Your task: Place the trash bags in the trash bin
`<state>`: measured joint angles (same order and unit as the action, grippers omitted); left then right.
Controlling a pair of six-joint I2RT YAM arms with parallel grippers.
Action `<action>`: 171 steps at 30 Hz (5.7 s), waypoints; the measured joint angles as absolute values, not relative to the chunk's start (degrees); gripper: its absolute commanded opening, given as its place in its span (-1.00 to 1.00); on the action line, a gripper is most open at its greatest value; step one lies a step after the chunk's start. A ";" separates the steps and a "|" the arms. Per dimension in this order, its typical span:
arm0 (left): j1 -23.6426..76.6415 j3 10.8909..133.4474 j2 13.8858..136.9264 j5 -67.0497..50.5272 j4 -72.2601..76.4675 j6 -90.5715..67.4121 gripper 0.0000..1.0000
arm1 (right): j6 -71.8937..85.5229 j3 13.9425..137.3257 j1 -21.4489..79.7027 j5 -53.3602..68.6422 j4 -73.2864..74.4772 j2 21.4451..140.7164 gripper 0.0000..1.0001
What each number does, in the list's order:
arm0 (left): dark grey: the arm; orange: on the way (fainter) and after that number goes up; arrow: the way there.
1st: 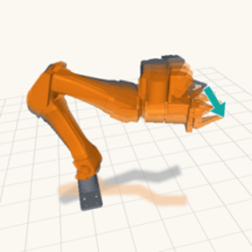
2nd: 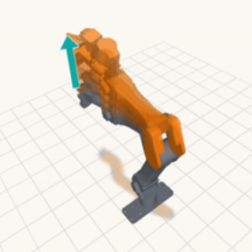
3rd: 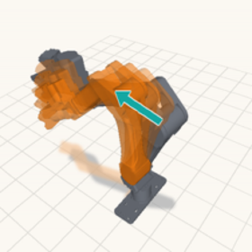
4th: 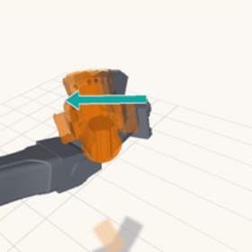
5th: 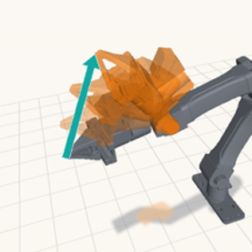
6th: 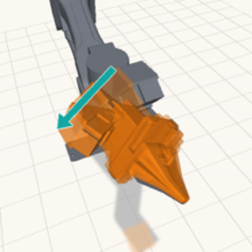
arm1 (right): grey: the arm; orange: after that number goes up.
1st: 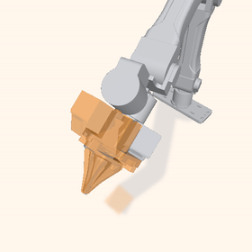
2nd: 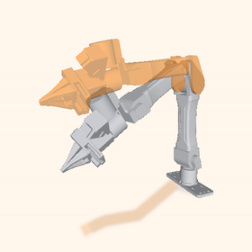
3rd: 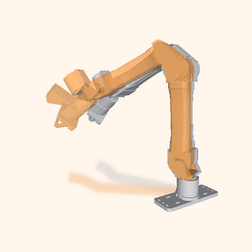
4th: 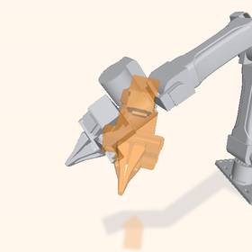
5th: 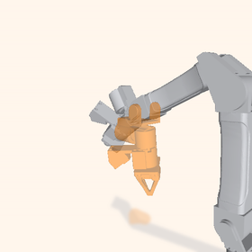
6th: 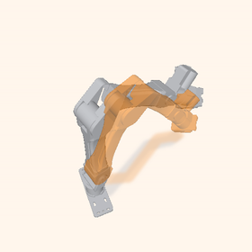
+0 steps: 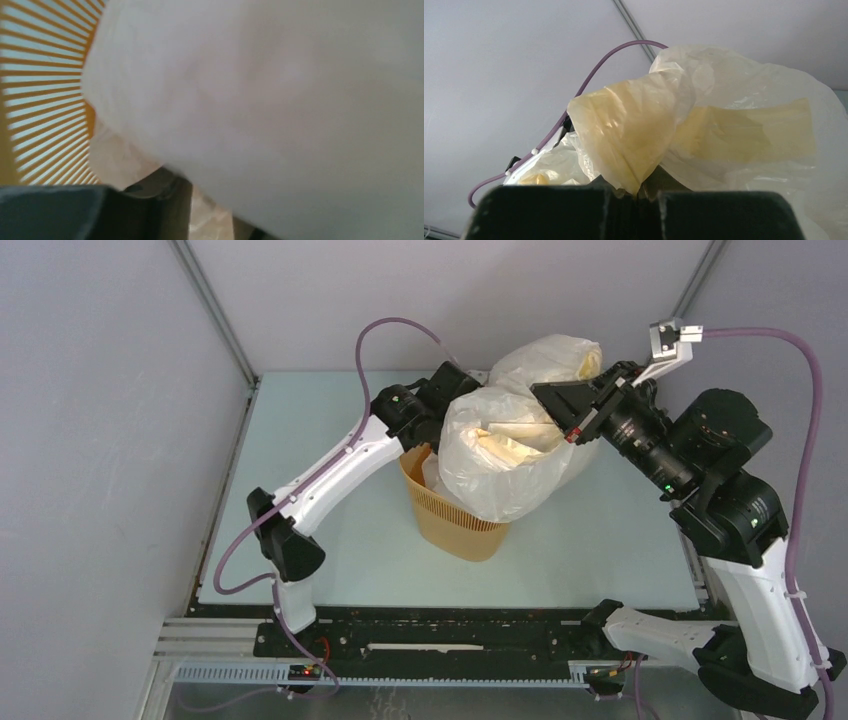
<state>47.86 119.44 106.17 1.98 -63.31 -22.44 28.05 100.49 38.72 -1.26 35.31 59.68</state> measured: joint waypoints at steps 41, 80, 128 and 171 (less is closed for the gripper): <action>30.83 86.11 57.74 -8.08 -45.28 -32.88 0.92 | 54.41 88.77 26.85 25.19 22.94 76.84 -1.00; 50.70 80.34 65.63 4.12 -33.98 -15.90 1.00 | 56.99 79.83 20.47 46.28 17.80 76.62 -1.00; 48.42 70.96 47.31 7.33 -31.27 -29.58 1.00 | 32.60 101.60 39.48 9.87 53.43 89.54 -1.00; 44.49 93.62 66.26 -6.44 -49.76 -27.94 -1.00 | 38.54 85.12 31.42 27.57 48.18 69.41 0.38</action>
